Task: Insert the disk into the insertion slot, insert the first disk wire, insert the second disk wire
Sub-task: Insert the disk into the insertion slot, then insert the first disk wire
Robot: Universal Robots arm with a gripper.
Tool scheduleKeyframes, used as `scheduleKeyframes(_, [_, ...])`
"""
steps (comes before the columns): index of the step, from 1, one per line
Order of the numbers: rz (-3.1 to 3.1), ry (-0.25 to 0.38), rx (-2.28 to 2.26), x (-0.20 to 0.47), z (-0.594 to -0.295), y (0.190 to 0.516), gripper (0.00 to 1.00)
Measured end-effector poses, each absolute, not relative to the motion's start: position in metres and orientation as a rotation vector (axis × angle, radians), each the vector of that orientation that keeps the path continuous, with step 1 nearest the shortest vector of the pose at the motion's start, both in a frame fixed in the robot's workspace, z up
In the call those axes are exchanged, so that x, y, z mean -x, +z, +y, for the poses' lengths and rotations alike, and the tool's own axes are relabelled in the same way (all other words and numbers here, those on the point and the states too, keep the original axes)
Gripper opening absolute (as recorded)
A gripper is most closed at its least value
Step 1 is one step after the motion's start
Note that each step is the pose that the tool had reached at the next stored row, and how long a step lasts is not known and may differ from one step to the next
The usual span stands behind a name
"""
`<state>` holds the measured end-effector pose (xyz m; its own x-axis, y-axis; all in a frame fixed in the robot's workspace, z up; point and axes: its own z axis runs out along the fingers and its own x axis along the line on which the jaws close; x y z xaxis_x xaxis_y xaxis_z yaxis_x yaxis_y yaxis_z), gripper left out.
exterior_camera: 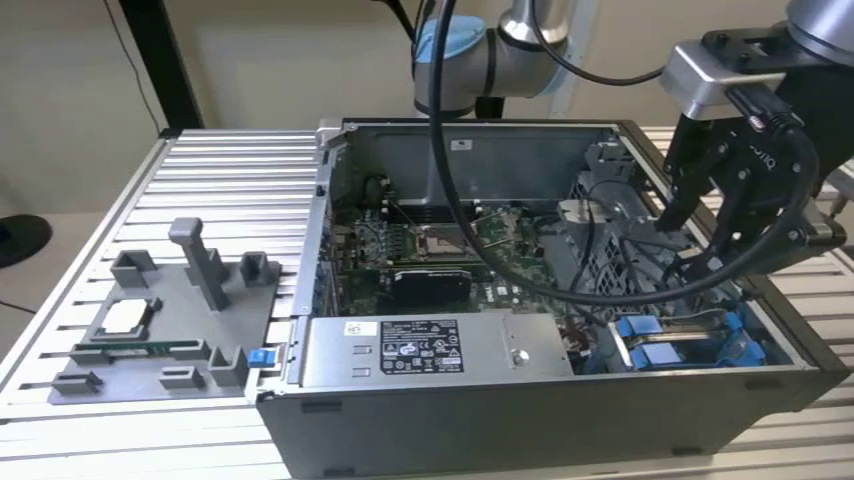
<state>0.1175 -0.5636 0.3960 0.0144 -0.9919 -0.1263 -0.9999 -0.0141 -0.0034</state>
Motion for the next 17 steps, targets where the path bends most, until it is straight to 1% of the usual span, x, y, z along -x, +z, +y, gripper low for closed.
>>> scheduleKeyframes(7, [2.118, 0.093, 2.164, -0.118, -0.553, 0.390, 1.00])
scheduleKeyframes(17, [2.085, 0.096, 2.193, -0.121, -0.556, 0.390, 1.00])
